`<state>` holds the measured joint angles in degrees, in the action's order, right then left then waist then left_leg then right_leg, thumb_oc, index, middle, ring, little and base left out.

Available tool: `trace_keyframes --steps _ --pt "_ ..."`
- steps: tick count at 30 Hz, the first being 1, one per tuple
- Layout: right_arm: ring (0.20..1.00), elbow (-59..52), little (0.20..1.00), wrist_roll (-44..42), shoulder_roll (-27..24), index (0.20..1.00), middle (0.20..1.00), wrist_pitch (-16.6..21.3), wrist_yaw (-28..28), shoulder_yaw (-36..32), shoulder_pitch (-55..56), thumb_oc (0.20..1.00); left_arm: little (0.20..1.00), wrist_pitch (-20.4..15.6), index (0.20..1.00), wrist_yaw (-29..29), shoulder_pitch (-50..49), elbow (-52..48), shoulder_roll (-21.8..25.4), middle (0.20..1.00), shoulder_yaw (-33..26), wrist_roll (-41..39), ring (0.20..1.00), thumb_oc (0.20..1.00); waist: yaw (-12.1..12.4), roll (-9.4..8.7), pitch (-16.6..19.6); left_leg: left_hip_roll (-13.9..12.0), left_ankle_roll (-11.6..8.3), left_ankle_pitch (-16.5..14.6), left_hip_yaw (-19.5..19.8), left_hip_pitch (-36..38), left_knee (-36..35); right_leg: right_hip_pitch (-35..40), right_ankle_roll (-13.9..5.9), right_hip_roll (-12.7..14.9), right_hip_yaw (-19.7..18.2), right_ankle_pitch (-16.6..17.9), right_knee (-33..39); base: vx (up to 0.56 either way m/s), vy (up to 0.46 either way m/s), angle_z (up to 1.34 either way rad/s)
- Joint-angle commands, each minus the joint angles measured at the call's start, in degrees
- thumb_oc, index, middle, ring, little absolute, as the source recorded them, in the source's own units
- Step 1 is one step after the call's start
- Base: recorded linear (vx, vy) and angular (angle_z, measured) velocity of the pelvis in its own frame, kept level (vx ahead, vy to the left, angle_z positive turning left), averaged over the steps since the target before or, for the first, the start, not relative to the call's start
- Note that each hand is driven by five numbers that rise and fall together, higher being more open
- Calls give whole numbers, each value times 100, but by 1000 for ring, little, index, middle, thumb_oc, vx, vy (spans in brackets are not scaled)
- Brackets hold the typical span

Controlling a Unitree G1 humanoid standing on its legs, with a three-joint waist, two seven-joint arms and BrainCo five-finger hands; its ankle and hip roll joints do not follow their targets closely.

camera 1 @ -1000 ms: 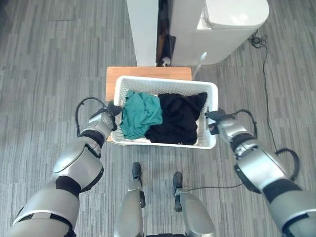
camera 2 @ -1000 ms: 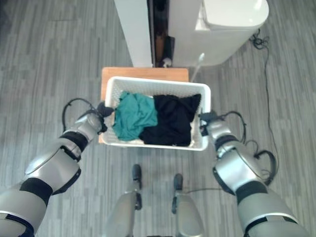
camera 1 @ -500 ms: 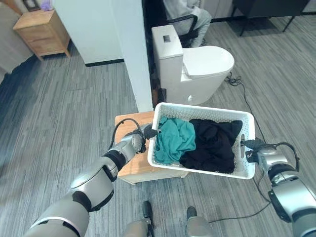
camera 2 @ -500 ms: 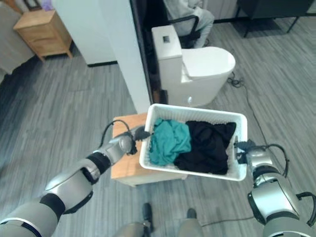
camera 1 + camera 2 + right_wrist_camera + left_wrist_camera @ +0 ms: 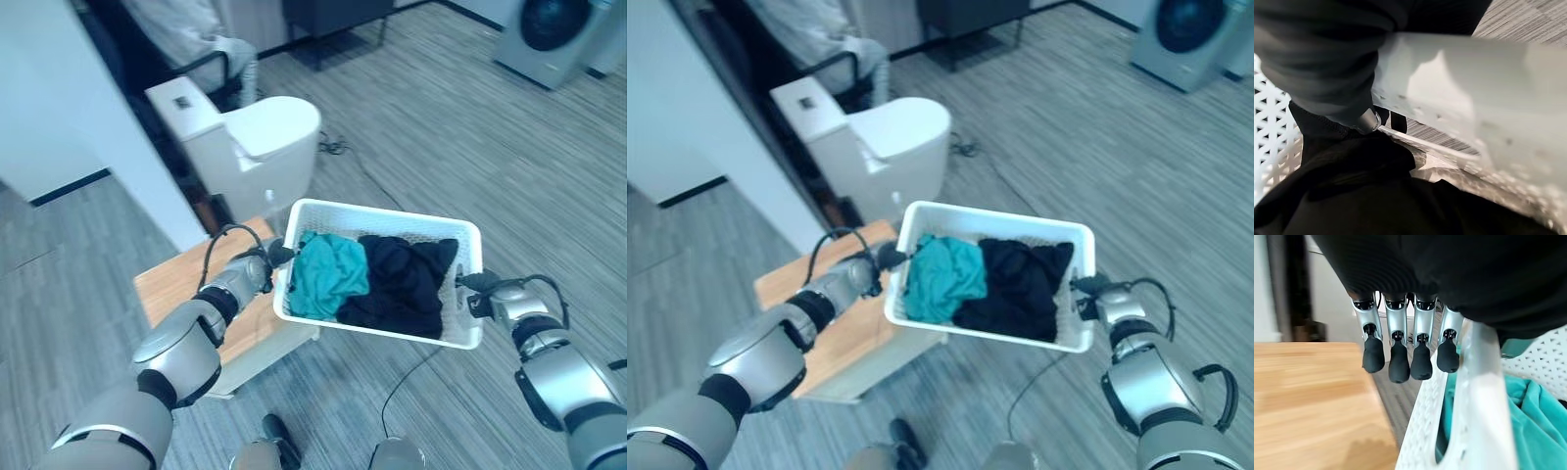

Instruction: Grab the laundry basket,head to the washer,open it,put in the laundry and shut it.

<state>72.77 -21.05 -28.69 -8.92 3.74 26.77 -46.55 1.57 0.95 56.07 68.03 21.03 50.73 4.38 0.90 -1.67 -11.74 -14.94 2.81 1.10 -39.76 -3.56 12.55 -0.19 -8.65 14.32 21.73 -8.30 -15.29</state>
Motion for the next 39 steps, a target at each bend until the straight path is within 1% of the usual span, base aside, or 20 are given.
trace_keyframes --steps 1,3,5,7,8,9,10,11,12,13,15,18,21,27,30,31,33,35,37,39 --pt "200 80 200 -29 -754 200 200 191 121 102 -404 200 200 -11 200 221 677 617 202 200 -499 -89 200 200 -238 -76 376 43 -570 21 405 -529 -306 443 -119 -18 -370 255 839 -94 -222 -177" --pt "200 -99 200 -203 -774 200 200 232 139 39 -241 200 200 -17 200 198 633 665 268 200 -624 -111 200 200 -329 -110 315 -347 -833 391 396 -564 -346 413 -43 -373 -597 238 1147 -165 -390 -139" --pt "200 -157 200 -250 -791 200 200 243 155 37 -184 200 200 -14 200 192 617 695 253 200 -680 -98 200 200 -360 -92 304 -459 -925 538 410 -506 -500 428 -21 -548 -644 258 1301 -101 -256 -60" --pt "200 -243 200 -273 -841 200 200 285 183 41 -72 200 200 -41 200 182 583 711 257 200 -711 -72 200 200 -346 -79 224 -527 -1043 733 703 -504 -669 403 30 -736 -765 225 1356 -117 -207 -66" --pt "200 -265 200 -298 -861 200 200 314 182 42 -50 200 200 -59 200 188 584 726 242 200 -695 -77 200 200 -292 -87 153 -494 -1092 791 1001 -564 -713 368 57 -788 -827 204 1326 -126 -171 -82" --pt "200 -304 200 -307 -902 200 200 340 167 60 -27 200 200 -82 200 185 600 737 206 200 -655 -83 200 200 -226 -94 57 -382 -1126 827 1554 -664 -755 338 103 -848 -851 167 1265 -178 -167 -81" --pt "200 -329 200 -298 -910 200 200 354 162 87 -33 200 200 -98 200 193 621 744 207 200 -632 -100 200 200 -136 -100 -41 -249 -1037 850 2103 -804 -762 248 159 -904 -902 247 1231 -157 -158 -63" --pt "200 -332 200 -294 -893 200 200 355 169 132 -47 200 200 -113 200 201 631 753 215 200 -612 -130 200 200 -58 -119 -103 -56 -1025 759 2705 -885 -752 222 175 -941 -1011 274 1223 -128 -188 -44" --pt "200 -255 200 -280 -775 200 200 364 171 225 -74 200 200 -124 200 222 602 780 230 200 -583 -167 200 200 69 -124 -173 373 -945 501 3531 -858 -731 216 212 -1029 -1261 319 1211 -30 -168 -65" --pt "200 -209 200 -293 -732 200 200 370 156 233 -86 200 200 -128 200 235 587 776 213 200 -576 -182 200 200 82 -107 -154 456 -933 496 3674 -835 -747 202 234 -1089 -1347 347 1233 6 -143 -94" --pt "200 -139 200 -360 -555 200 200 355 117 234 -85 200 200 -133 200 274 536 697 148 200 -592 -244 200 200 78 -101 -96 442 -906 586 3614 -732 -826 242 274 -1206 -1512 361 1303 68 -57 -75" --pt "200 -167 200 -484 -452 200 200 366 78 229 -31 200 200 -130 200 294 548 697 125 200 -560 -256 200 200 56 -103 -77 451 -918 673 3567 -681 -850 344 311 -1223 -1446 310 1314 78 -9 2" --pt "200 -201 200 -550 -341 200 200 376 60 277 -73 200 200 -125 200 276 564 688 76 200 -535 -371 200 200 24 -77 -39 528 -905 675 3586 -584 -891 428 334 -1215 -1381 225 1256 78 21 17" --pt "200 -302 200 -646 -395 200 200 371 40 279 -134 200 200 -113 200 253 639 685 132 200 -557 -475 200 200 -52 -112 -120 462 -932 588 3602 -719 -521 399 426 -1285 -1402 137 1106 40 -40 15" --pt "200 -448 200 -688 -569 200 200 357 -3 227 -38 200 200 -103 200 223 632 567 203 200 -618 -572 200 200 -82 -162 -224 298 -935 499 3524 -1070 502 493 565 -1386 -1406 56 1003 79 -163 26" --pt "200 -502 200 -725 -490 200 200 380 -31 235 -140 200 200 -56 200 240 717 644 234 200 -655 -629 200 200 -45 -194 -406 421 -916 798 3682 -1624 1746 579 694 -1487 -1435 31 927 65 -177 33" --pt "200 -489 200 -743 -476 200 200 377 -59 227 -155 200 200 -62 200 241 721 645 257 200 -663 -662 200 200 -60 -187 -399 397 -900 767 3610 -1715 1771 608 702 -1504 -1410 -10 939 107 -82 4" --pt "200 -478 200 -805 -412 200 200 391 -104 232 -156 200 200 -81 200 262 741 630 285 200 -700 -769 200 200 35 -178 -372 515 -862 663 3612 -1882 1255 753 667 -1509 -1457 -147 980 325 50 2" --pt "200 -573 200 -819 -332 200 200 429 -124 336 -146 200 200 -141 200 252 665 533 342 200 -677 -935 200 200 191 -83 -305 558 -943 831 3843 -1808 -467 1051 552 -1522 -1662 -464 960 628 180 -12" --pt "200 -536 200 -802 -263 200 200 457 -118 371 -184 200 200 -188 200 251 575 526 318 200 -713 -973 200 200 265 -97 -242 612 -971 876 3678 -1830 -725 1337 483 -1453 -1751 -650 968 639 194 -50"
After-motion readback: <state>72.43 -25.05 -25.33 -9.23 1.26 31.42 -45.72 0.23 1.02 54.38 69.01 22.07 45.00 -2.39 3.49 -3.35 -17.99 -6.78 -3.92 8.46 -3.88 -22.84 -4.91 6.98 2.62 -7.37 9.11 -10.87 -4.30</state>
